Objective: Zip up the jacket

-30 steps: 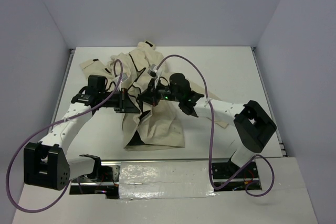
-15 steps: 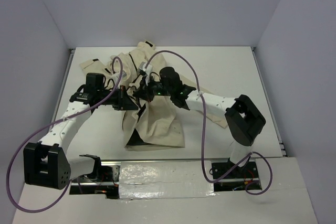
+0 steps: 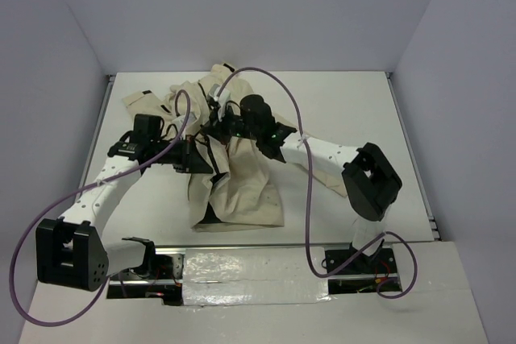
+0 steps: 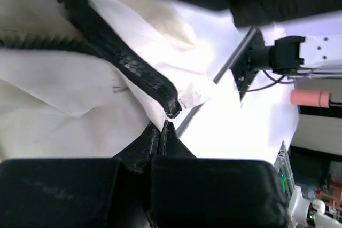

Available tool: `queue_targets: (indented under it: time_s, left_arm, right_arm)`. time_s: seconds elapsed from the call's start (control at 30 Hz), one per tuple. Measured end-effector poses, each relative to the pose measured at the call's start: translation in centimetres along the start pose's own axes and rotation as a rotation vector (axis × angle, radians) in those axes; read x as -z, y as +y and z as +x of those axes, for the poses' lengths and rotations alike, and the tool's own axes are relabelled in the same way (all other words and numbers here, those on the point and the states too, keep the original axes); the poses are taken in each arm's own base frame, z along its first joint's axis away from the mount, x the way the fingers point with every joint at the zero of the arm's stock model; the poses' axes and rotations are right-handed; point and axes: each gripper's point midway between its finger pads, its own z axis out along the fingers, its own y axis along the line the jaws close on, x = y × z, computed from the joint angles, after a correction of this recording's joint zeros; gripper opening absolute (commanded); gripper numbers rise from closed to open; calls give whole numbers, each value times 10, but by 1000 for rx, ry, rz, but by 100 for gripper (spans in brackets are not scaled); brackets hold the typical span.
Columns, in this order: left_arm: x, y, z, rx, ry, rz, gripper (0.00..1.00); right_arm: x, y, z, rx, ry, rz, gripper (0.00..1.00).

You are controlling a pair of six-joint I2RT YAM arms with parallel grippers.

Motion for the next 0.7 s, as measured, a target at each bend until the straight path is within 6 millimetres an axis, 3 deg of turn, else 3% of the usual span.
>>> queue_targets:
  time_s: [0.1,0.3,0.4,0.47,0.53,0.57,0.63,0.7]
  left_arm:
    - [0,-4,2,2,9,23,0]
    - [1,-8,11,11,42,40,0]
    - [8,-12,8,-39,86,26,0]
    - [18,-18,-12,-149,92,3,0]
    - [35,-28,-46,-299,57,-27,0]
    - [46,-33,-62,-357,39,-46,0]
    - [69,-45,-94,-490,-15,-79,0]
    - [90,-55,-108,-580,-40,-118,0]
  right_arm:
    - [-8,-14,-8,23,-14,53,0]
    - [-26,-41,13,17,24,128,0]
    - [-37,-67,15,-18,17,174,0]
    - [-46,-101,7,-40,-8,231,0]
    - [-53,-142,-12,-50,-56,308,0]
    - [-58,-167,-17,-66,-58,352,0]
    - [-63,-222,-47,-71,-134,464,0]
    - [-51,-279,-71,-75,-225,594,0]
